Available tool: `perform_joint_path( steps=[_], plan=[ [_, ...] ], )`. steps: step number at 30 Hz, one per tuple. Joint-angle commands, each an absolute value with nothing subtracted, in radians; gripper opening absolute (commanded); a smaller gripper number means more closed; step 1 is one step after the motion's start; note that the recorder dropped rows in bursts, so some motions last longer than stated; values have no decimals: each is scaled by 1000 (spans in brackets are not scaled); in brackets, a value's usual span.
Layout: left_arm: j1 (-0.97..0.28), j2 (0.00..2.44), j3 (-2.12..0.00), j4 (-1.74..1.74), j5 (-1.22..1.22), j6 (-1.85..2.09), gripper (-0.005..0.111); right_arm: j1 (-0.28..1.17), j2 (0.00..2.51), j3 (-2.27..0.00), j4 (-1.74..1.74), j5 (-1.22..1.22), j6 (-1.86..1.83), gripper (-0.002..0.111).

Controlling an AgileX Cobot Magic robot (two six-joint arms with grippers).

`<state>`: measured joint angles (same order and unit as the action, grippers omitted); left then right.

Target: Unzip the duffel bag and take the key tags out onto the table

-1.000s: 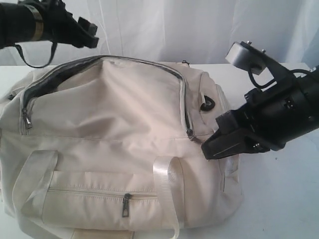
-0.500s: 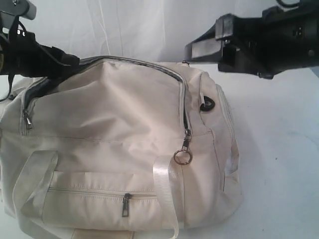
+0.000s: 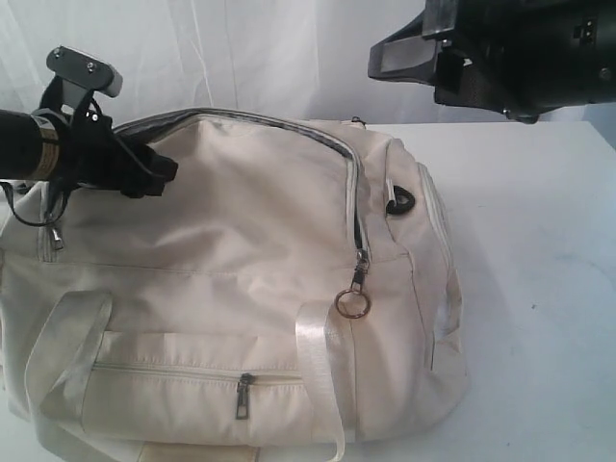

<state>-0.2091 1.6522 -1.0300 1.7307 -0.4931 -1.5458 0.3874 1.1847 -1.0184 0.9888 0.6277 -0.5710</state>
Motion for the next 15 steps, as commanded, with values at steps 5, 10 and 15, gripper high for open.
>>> perform_joint_path(
  steps=[5, 10, 15],
  plan=[
    [-213, 1728, -1116, 1744, -477, -1513, 68, 389, 1180, -1025, 997, 618, -582, 72],
    [-213, 1770, -1164, 1744, -484, -1495, 68, 389, 1180, -1025, 997, 616, -582, 72],
    [-213, 1829, -1194, 1744, -554, -1487, 68, 389, 1180, -1025, 997, 602, -582, 72]
  ],
)
